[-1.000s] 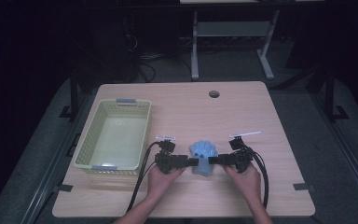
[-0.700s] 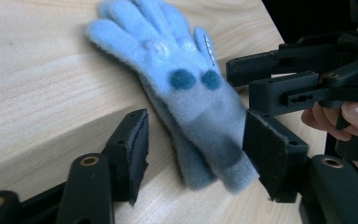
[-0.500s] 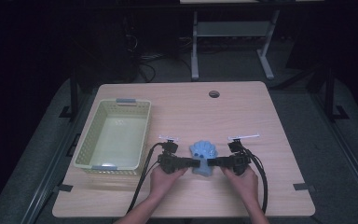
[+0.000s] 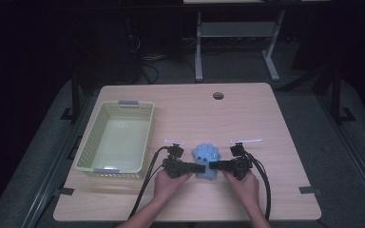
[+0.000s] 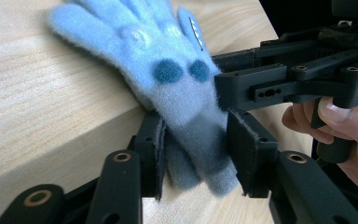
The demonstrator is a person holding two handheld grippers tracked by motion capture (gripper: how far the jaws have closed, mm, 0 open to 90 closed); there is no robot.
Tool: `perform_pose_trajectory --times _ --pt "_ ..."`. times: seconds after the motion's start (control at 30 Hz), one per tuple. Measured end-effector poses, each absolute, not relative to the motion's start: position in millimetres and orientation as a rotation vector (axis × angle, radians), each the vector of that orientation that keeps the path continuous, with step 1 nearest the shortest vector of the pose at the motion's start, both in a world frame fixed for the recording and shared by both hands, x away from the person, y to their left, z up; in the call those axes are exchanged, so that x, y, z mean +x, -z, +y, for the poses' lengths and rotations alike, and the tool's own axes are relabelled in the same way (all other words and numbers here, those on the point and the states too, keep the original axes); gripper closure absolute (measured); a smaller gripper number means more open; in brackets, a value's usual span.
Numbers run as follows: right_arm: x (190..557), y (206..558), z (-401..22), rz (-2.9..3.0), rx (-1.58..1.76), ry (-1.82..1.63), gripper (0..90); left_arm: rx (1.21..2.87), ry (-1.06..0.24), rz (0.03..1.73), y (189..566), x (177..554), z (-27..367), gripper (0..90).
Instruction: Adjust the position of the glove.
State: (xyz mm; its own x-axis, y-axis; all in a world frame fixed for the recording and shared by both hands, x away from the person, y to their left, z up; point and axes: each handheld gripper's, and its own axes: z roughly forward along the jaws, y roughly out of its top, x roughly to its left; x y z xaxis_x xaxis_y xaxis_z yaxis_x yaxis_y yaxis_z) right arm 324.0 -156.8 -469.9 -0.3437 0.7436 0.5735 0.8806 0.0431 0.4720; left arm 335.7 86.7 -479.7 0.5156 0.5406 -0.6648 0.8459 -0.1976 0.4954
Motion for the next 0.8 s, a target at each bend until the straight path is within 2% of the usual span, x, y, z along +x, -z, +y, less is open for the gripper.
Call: perform_pose_trajectory --times 0.4,0.8 --pt "327.0 475.5 -152.0 -2.097 -1.665 1.21 70.7 1.835 0.503 1.154 485.3 342.3 86.6 66.4" --pt "326.3 470.5 -155.2 -2.105 -1.642 1.226 75.5 1.812 0.524 1.14 485.3 344.1 88.0 69.6"
